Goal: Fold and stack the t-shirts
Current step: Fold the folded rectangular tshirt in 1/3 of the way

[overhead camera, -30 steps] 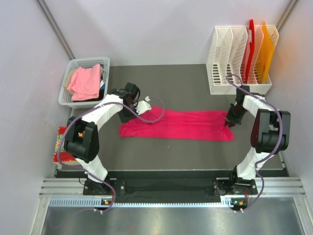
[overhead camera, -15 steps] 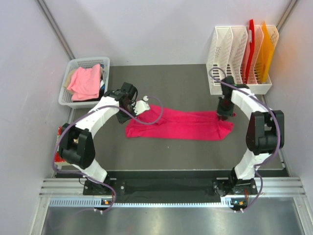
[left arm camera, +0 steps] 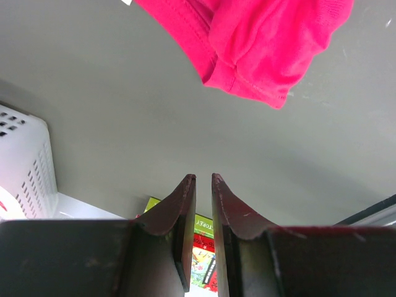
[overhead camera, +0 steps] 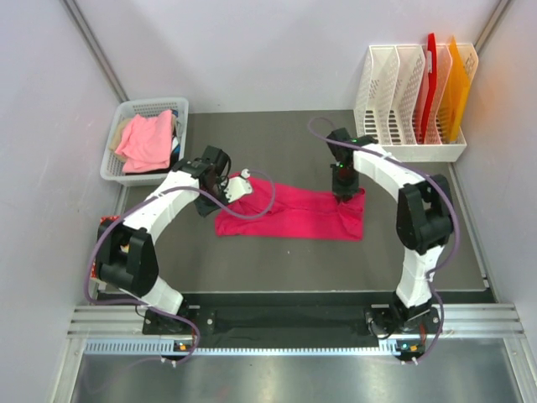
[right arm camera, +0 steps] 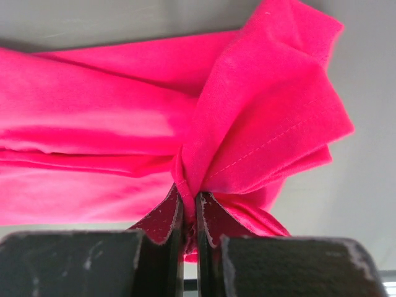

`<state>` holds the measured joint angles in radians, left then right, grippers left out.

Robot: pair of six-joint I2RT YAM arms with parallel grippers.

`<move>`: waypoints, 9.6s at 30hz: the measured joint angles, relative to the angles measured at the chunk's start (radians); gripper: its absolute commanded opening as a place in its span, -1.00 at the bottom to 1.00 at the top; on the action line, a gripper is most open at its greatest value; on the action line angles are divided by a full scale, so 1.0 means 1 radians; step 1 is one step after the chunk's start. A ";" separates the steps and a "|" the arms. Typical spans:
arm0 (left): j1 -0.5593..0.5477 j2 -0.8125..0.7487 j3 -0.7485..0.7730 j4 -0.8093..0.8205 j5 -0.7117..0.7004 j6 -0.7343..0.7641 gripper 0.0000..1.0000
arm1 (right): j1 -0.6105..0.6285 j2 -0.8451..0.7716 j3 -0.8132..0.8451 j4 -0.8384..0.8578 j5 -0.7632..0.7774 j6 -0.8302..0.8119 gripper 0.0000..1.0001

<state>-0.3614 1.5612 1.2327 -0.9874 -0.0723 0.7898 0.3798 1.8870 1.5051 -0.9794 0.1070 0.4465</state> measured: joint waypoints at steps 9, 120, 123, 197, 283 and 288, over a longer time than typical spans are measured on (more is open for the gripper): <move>0.025 -0.019 -0.023 0.002 0.000 0.014 -0.56 | 0.133 0.231 0.203 -0.060 0.000 0.019 -0.84; 0.028 -0.023 -0.091 0.025 0.027 -0.003 -0.53 | 0.142 0.153 0.211 -0.053 -0.056 -0.027 0.20; 0.028 -0.023 -0.091 0.024 0.027 -0.003 -0.53 | 0.142 0.164 0.212 -0.052 -0.065 -0.027 0.20; -0.375 -0.006 0.227 -0.037 0.116 -0.112 -0.55 | -0.048 -0.101 0.035 0.056 -0.320 -0.051 0.10; -0.335 0.120 0.036 0.218 0.283 -0.496 0.78 | -0.072 0.022 -0.100 0.034 -0.335 -0.138 0.21; -0.252 0.072 0.040 0.206 0.251 -0.476 0.78 | -0.086 -0.058 -0.062 0.008 -0.328 -0.146 0.20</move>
<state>-0.6132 1.6337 1.2724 -0.7811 0.1787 0.3138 0.2939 1.8286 1.4433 -0.9718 -0.2207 0.3000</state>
